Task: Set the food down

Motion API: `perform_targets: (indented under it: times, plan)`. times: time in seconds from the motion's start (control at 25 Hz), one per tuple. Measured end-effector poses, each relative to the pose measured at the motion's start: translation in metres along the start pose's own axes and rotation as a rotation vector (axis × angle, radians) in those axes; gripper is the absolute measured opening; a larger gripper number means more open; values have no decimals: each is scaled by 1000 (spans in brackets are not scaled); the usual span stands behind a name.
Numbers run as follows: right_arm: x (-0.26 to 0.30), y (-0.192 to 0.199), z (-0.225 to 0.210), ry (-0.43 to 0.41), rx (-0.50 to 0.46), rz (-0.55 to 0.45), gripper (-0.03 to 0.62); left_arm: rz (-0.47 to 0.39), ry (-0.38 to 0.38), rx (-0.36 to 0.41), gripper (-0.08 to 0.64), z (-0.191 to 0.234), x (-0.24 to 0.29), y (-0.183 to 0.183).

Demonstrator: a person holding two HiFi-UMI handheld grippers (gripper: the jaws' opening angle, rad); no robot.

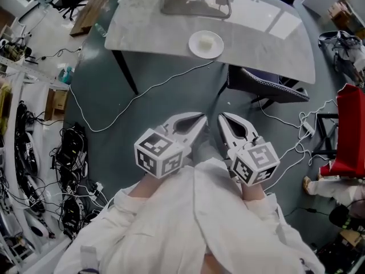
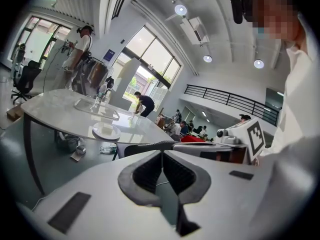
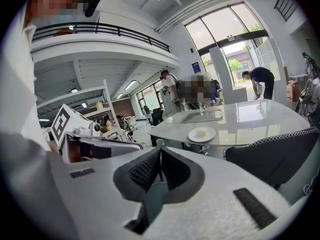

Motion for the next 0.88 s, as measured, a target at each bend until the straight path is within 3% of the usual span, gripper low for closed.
perform_targets:
  times: [0.88]
  plan:
    - [131,-88,-148,-110,-56,23,3,-59,-113,-28,23,103,147,-91]
Point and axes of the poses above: the fingertips, and each gripper's own axes: x forward along the fingers, z to its left, y out of its underside, the point moved 6 cm from there along -x, backward along the fingers, and after that the axes turned 7 degrees about -z, right-handed, at the moved point
